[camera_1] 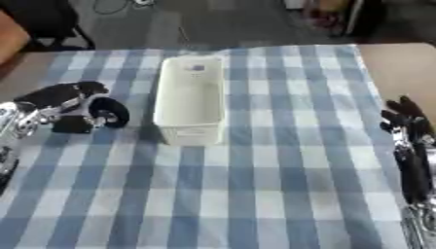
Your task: Pick up objects on the table and place them in the box.
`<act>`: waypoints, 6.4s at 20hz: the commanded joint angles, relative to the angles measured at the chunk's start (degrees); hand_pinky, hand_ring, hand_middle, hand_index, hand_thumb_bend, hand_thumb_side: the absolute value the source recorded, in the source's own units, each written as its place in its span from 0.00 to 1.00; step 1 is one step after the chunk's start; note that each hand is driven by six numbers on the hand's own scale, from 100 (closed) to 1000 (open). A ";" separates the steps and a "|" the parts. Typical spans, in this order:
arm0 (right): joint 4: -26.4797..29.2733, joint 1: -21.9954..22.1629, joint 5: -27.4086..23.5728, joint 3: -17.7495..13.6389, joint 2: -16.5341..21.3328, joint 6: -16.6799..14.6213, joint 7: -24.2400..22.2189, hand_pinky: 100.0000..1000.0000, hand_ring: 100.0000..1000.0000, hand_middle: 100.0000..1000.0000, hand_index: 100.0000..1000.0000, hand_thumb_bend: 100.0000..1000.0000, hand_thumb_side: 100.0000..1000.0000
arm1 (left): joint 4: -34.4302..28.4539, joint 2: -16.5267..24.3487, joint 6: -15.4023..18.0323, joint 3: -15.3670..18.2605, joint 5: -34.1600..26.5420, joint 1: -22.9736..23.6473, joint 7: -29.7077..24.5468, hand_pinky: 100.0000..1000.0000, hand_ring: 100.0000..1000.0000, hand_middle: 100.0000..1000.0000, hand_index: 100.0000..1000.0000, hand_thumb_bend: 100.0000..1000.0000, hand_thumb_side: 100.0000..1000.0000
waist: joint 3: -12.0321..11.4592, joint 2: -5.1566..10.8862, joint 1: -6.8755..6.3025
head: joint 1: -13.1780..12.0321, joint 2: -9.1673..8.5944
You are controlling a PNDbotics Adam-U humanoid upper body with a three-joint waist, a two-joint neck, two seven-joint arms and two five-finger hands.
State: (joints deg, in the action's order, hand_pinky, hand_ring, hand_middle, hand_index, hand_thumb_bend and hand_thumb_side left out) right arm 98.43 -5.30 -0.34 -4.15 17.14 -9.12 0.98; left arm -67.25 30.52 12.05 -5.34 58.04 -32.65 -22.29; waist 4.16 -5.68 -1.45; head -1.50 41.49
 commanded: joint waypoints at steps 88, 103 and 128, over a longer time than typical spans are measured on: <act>0.61 -0.42 -0.11 0.06 0.68 -0.10 -0.30 0.85 0.86 0.85 0.97 0.00 0.67 | -0.69 -4.44 -11.83 -0.39 -32.67 -10.96 22.24 0.58 0.19 0.24 0.14 0.00 0.36 | 0.24 1.06 -0.05 | 0.29 -1.36; 0.56 -0.50 -0.18 0.26 0.54 -0.11 -0.57 0.85 0.86 0.85 0.97 0.00 0.68 | -0.21 -9.28 -10.02 -3.91 -27.59 -15.05 19.11 0.59 0.19 0.24 0.15 0.00 0.33 | 0.59 1.08 -0.05 | 0.11 -1.45; 0.61 -0.53 -0.08 0.23 0.56 -0.11 -0.63 0.85 0.86 0.85 0.97 0.00 0.67 | -0.33 -10.00 0.08 -9.46 4.58 -15.52 11.97 0.83 0.65 0.70 0.79 0.26 0.49 | 0.58 1.08 -0.17 | 0.28 -1.81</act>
State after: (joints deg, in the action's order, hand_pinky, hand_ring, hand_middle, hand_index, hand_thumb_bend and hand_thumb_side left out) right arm 98.39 -5.30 -0.36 -3.82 17.12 -9.10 0.50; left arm -67.05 19.83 11.22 -14.71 61.54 -47.43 -9.37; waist 4.81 -5.47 -1.69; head -1.50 40.44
